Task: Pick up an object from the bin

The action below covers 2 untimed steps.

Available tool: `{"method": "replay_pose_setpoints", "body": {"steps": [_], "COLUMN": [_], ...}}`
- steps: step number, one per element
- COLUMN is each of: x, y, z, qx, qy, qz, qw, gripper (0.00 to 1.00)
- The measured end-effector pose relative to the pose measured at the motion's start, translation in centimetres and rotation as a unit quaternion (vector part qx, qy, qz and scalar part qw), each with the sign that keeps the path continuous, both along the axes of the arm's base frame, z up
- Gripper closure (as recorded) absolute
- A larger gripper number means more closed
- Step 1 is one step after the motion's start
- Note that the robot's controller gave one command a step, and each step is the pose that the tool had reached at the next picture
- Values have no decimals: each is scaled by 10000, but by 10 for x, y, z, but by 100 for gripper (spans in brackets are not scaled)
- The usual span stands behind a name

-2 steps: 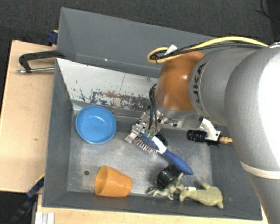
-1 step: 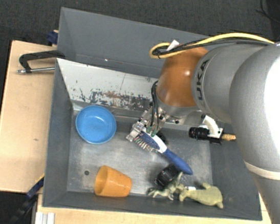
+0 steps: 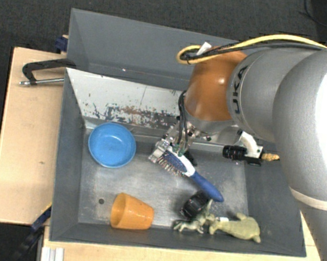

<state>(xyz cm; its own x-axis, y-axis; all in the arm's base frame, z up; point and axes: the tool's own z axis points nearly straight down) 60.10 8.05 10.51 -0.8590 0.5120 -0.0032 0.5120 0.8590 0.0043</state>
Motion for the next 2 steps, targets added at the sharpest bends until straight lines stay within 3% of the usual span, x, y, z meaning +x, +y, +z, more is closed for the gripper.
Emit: {"method": "replay_pose_setpoints", "body": {"steps": [1,2], "x": [2,3], "y": [1,2], "z": [46,64], "qx": [3,0], "qy": [-17,-4], "qz": [9,19], "qw": [10000,10000], "gripper": [100,100]}}
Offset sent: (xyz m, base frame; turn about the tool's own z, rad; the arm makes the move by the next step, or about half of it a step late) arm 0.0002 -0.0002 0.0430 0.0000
